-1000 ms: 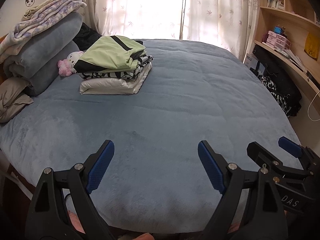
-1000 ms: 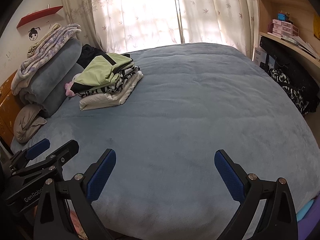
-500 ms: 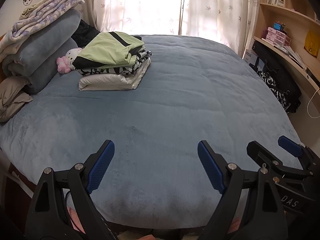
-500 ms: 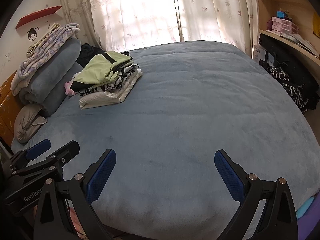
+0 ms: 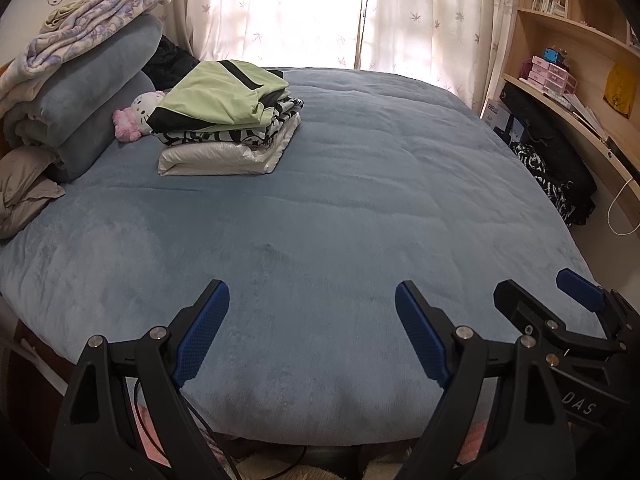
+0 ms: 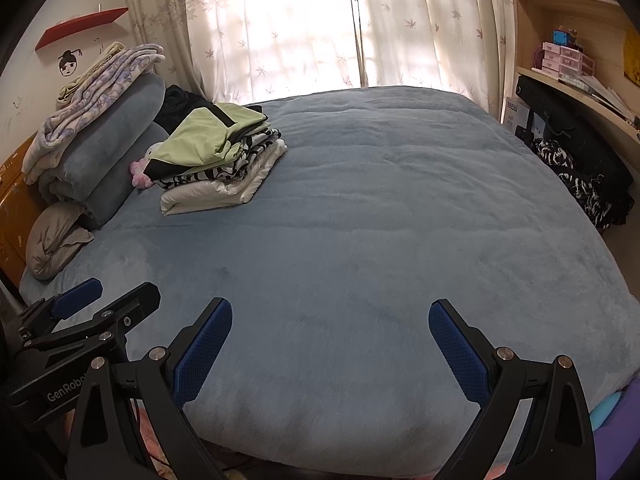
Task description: Fold large clothes
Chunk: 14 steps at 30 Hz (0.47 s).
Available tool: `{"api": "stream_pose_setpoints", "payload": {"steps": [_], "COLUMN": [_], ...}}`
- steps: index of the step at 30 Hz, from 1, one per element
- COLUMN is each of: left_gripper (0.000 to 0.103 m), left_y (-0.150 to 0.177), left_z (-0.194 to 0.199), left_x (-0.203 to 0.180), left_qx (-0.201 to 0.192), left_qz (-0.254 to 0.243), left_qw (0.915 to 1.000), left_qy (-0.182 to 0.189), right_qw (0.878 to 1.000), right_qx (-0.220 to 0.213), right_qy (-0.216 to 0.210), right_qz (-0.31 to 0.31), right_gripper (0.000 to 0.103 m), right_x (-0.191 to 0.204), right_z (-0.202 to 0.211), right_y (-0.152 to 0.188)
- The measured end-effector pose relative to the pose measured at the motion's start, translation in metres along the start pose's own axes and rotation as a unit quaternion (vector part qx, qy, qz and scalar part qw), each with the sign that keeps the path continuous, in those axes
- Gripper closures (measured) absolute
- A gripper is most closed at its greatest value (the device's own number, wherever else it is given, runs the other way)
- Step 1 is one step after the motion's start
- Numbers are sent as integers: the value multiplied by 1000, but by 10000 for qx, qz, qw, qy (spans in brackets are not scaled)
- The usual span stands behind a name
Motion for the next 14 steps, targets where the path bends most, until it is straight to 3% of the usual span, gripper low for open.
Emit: {"api": "stream_pose_setpoints", "payload": {"steps": [14], "left_gripper": [20], "left_y": [10], "left_z": [7], "left_x": [9], "left_qx": [75], "left_qz": [25], "left_qw": [10000], "left_qy": [46], "right_qw": [9999], "right_qx": [50], "right_qy": [-11], "right_qz": [99], "right_gripper": [3], "right_x": [8], "right_z": [4], "right_y": [9]}}
Point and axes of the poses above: each gripper's, at about its wrist camera, not at the fingertips, and z roughly against the way its jaws point, x to its left, y to its underside, the point moved 4 cm from there along -z, roughly the way its jaws point, and after that the axes turned 3 degrees about -x, right-handed, at the moved point
